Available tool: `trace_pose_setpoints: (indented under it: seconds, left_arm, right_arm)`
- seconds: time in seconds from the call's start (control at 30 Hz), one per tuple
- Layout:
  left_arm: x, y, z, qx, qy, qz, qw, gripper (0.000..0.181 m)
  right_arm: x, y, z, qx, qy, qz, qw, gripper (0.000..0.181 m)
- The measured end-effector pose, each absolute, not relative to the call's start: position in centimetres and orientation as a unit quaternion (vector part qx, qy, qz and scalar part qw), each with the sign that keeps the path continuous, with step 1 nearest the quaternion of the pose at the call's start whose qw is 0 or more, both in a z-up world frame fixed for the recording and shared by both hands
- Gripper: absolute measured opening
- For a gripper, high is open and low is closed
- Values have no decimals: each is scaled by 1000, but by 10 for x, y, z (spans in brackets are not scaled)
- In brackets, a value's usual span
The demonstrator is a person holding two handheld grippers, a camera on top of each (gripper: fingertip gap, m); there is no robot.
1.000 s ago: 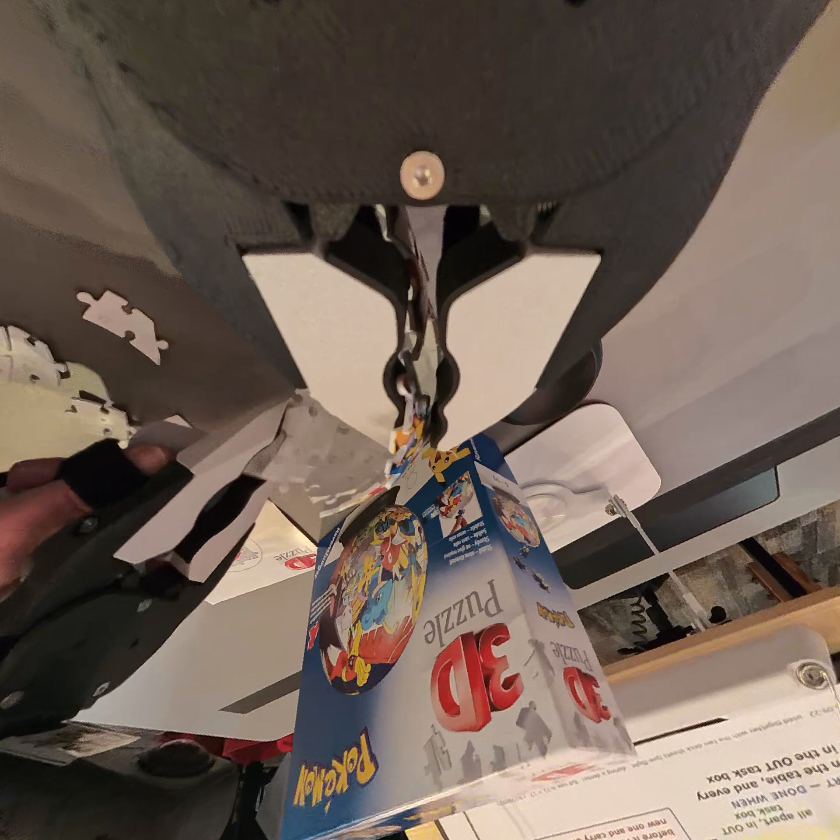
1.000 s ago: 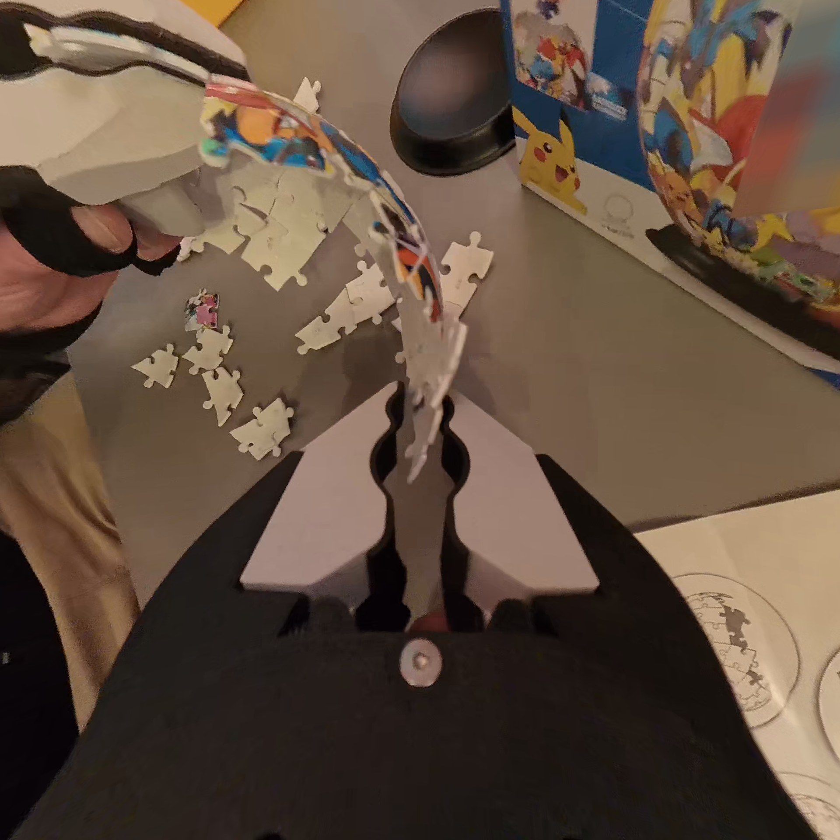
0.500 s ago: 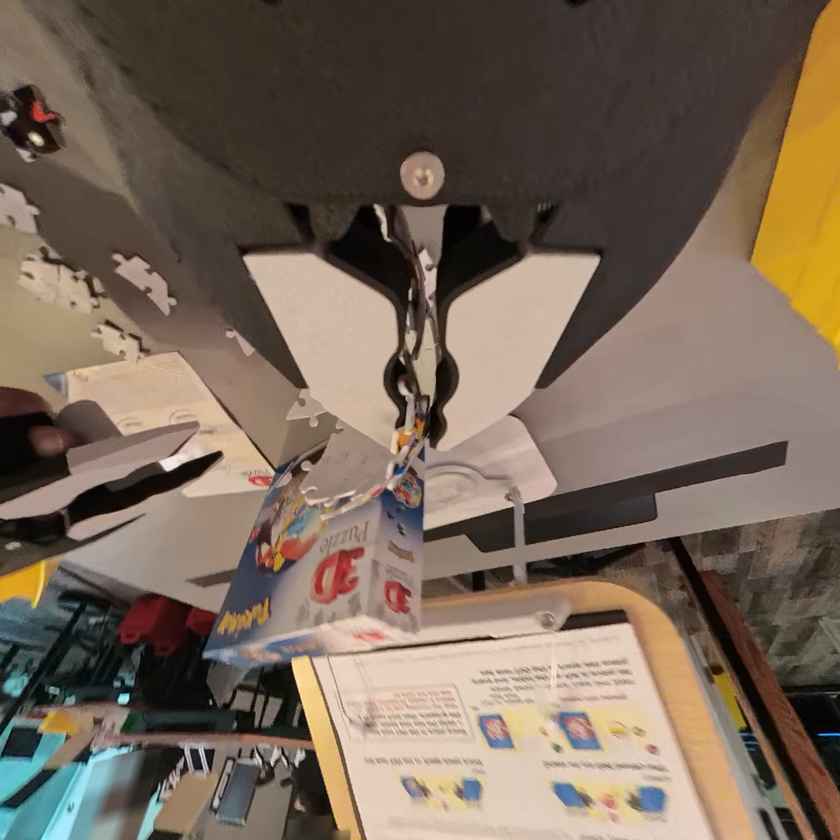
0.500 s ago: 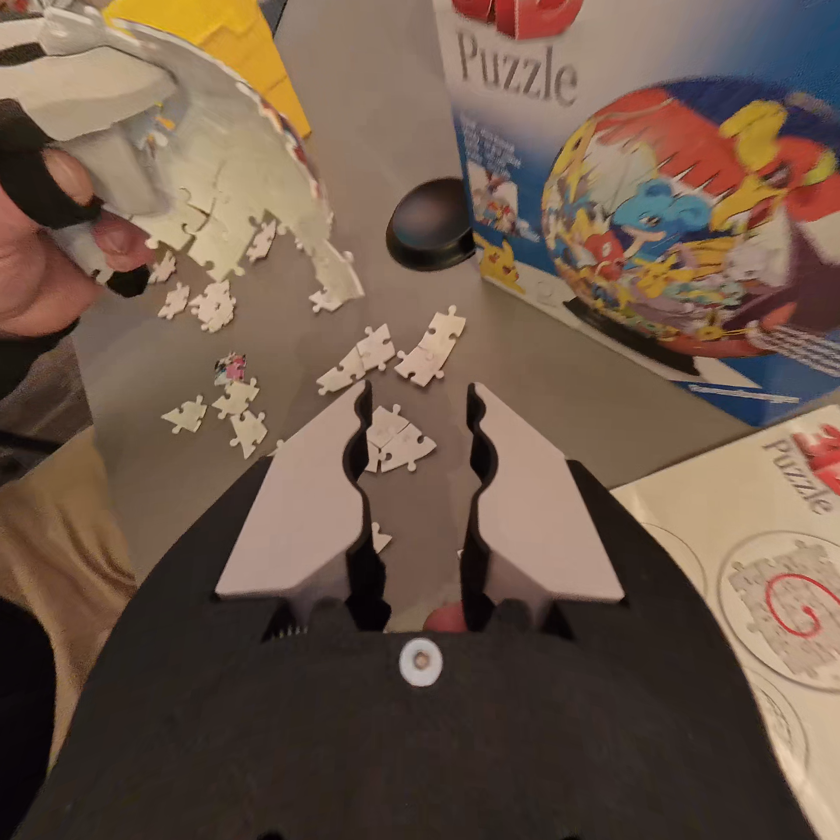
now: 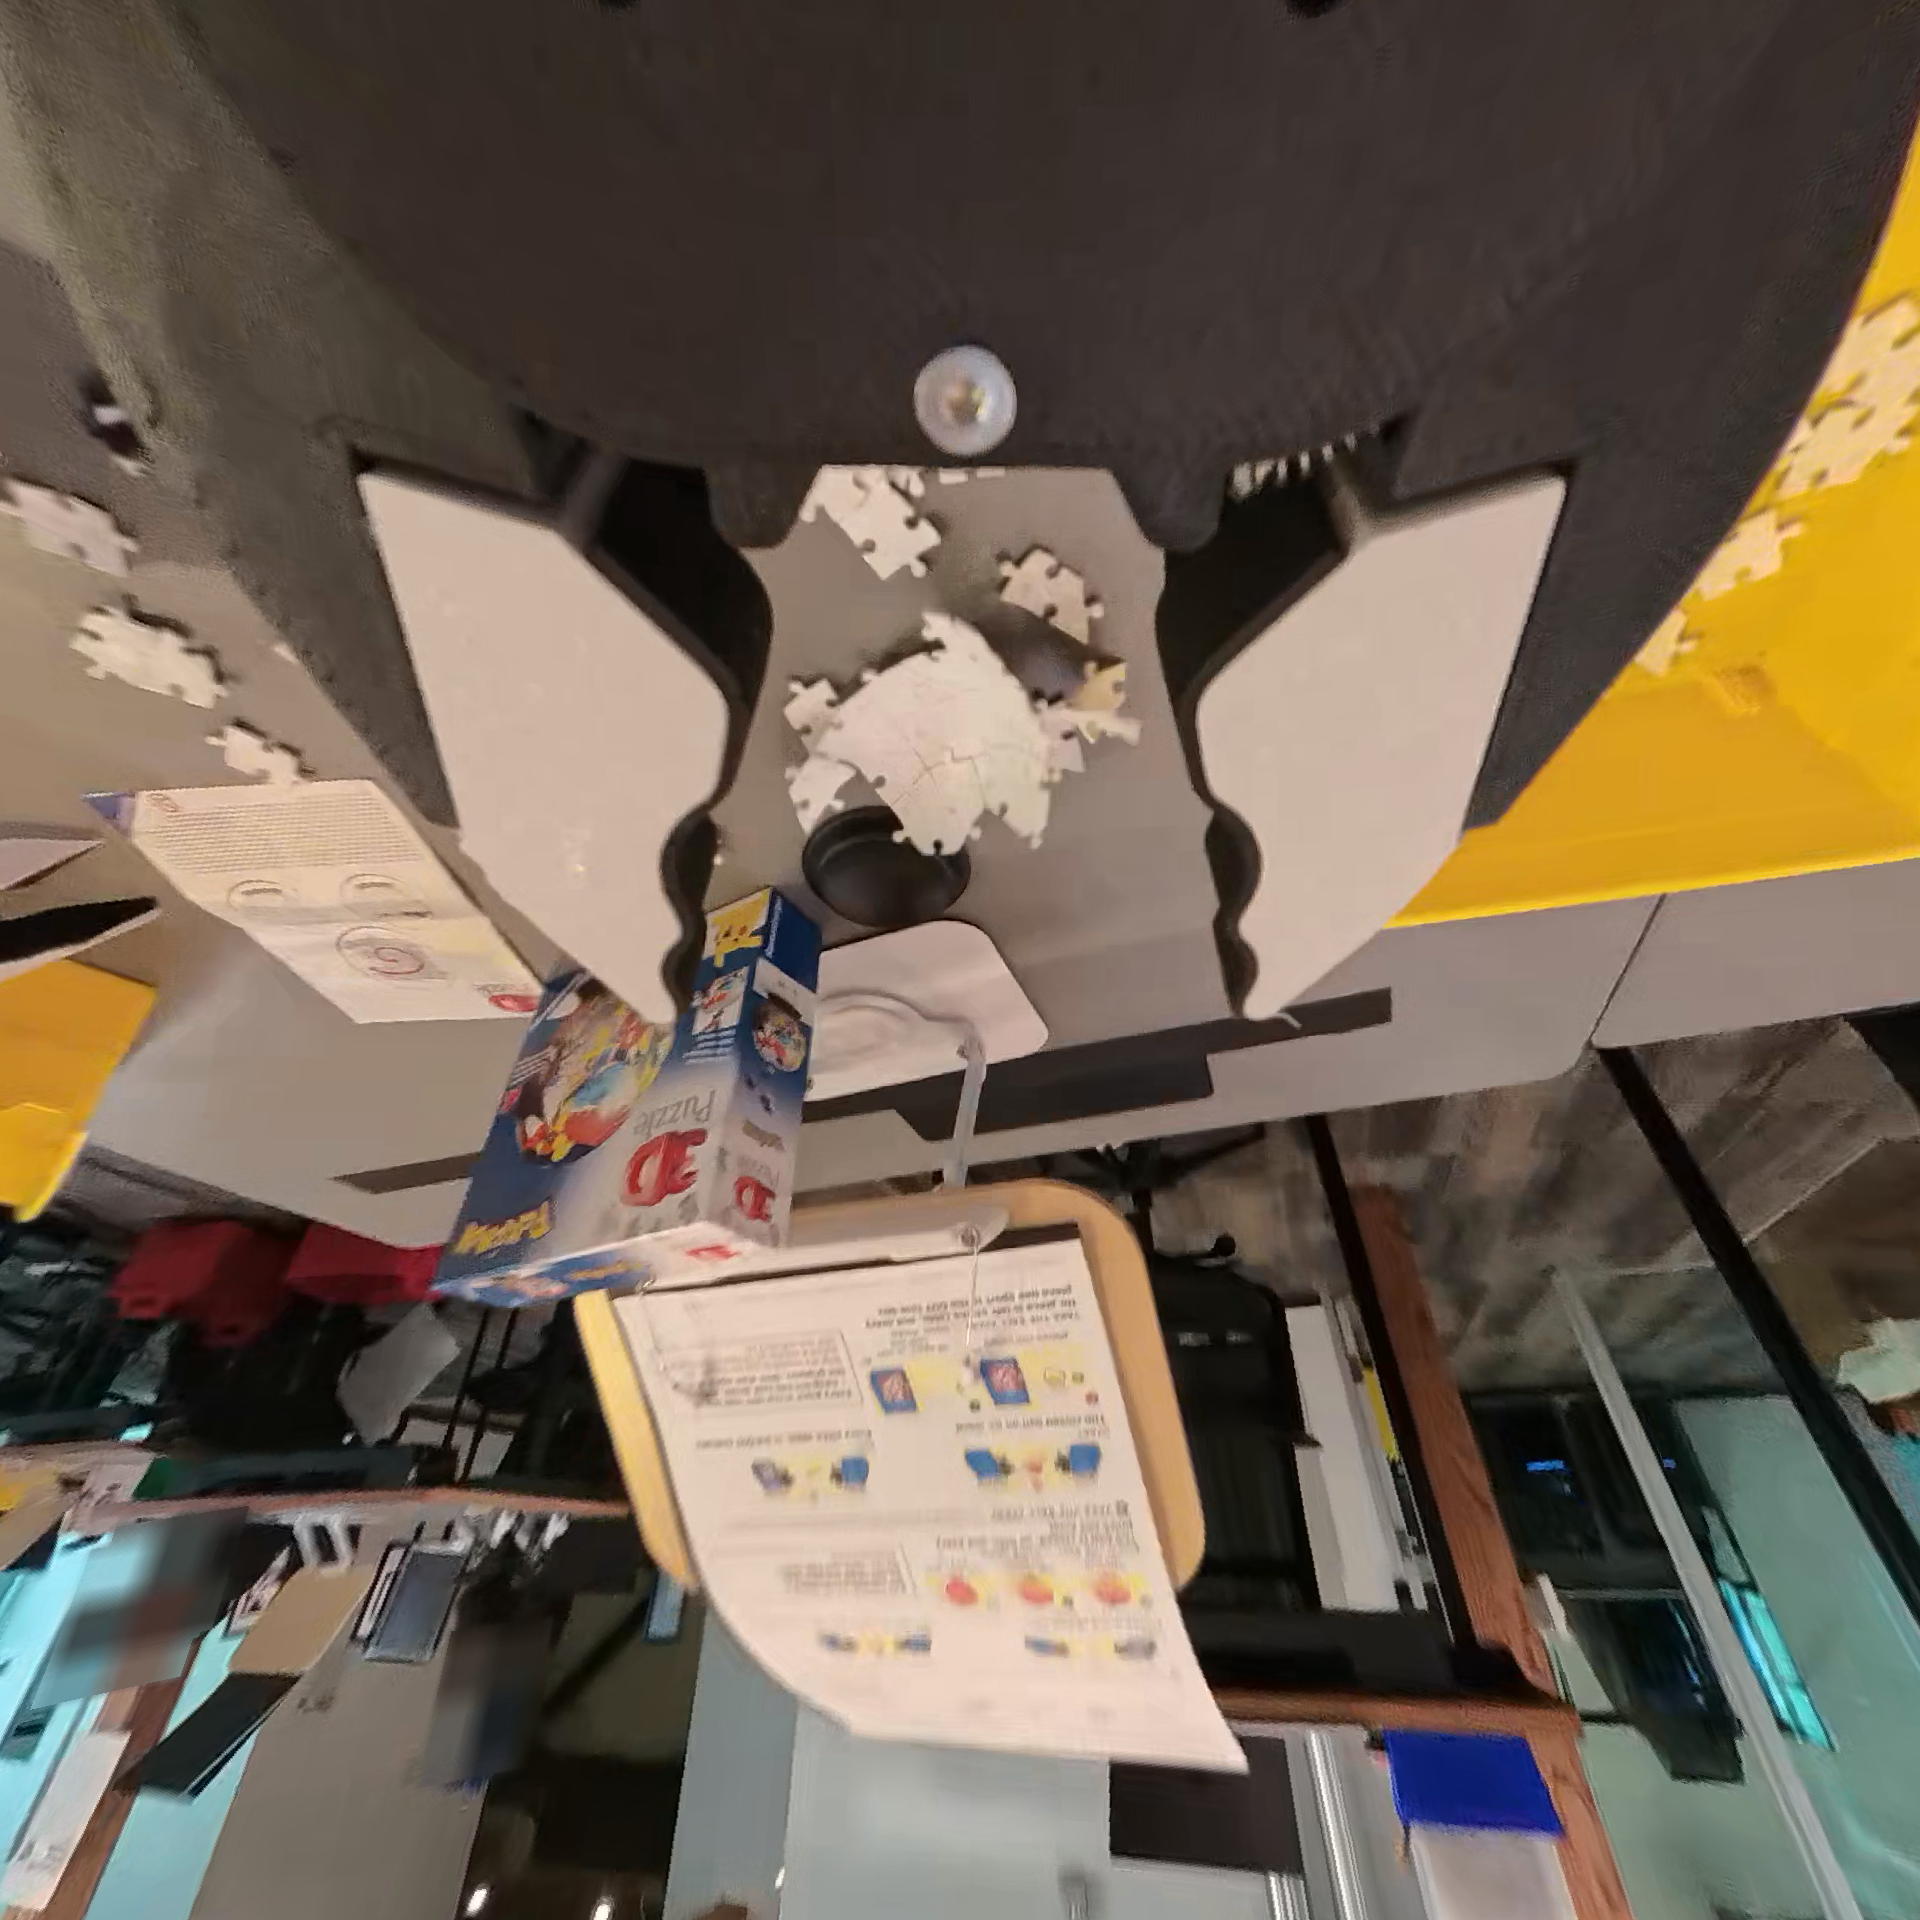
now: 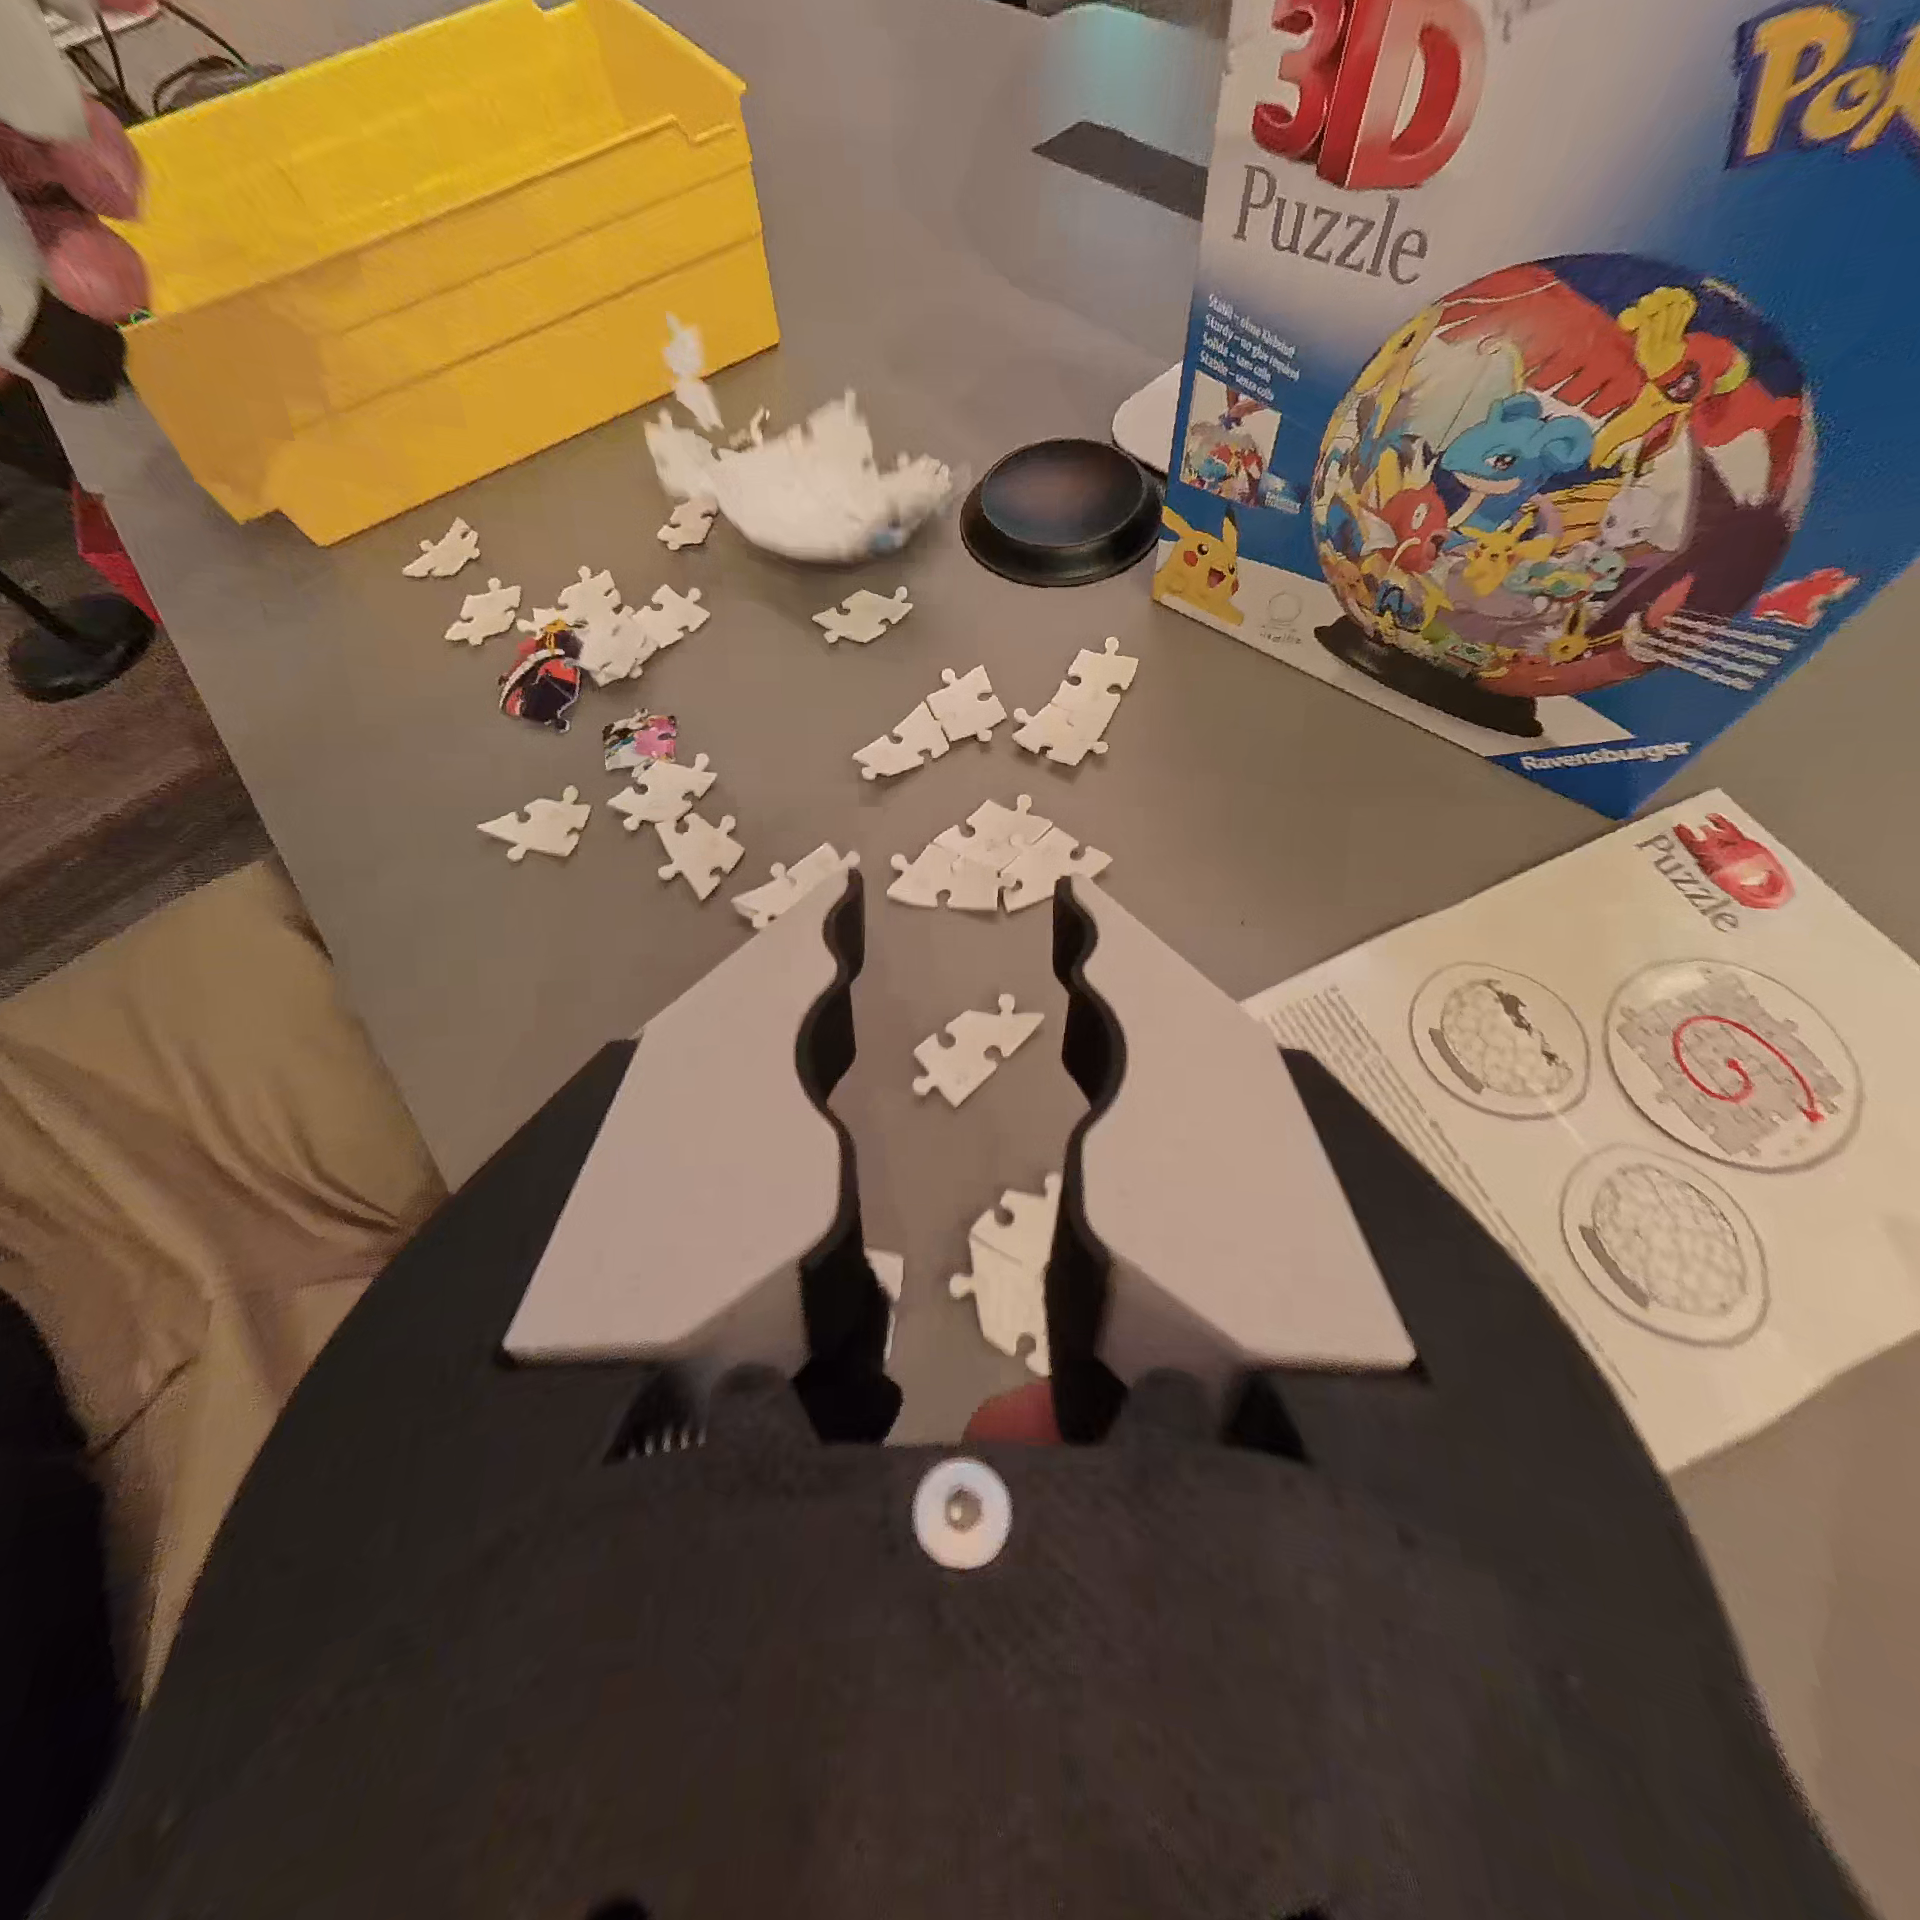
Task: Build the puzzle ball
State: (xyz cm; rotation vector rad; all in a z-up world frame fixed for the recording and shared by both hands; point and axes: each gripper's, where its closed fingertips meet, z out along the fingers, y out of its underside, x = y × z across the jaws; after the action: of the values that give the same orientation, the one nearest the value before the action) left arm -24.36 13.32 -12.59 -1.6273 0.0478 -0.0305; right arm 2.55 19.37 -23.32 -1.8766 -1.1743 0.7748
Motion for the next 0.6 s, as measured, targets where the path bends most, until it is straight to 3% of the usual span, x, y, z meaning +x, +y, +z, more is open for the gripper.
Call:
trace_pose_setpoints:
  seconds: [0.13, 0.37, 0.47, 0.6]
  left_arm:
    - [-247, 99, -129, -715, 4, -10, 699, 85]
    - [-202, 66, -175, -765, 80, -19, 639, 81]
    - [-160, 57, -201, -789, 148, -35, 596, 80]
    - [-94, 46, -267, -828, 298, -36, 473, 82]
  right_arm:
    - [47, 176, -229, -732, -467, 285, 406, 36]
    - [59, 146, -229, -717, -478, 298, 410, 43]
    - [43, 125, -259, -712, -540, 269, 359, 62]
    - [10, 75, -305, -658, -673, 176, 289, 80]
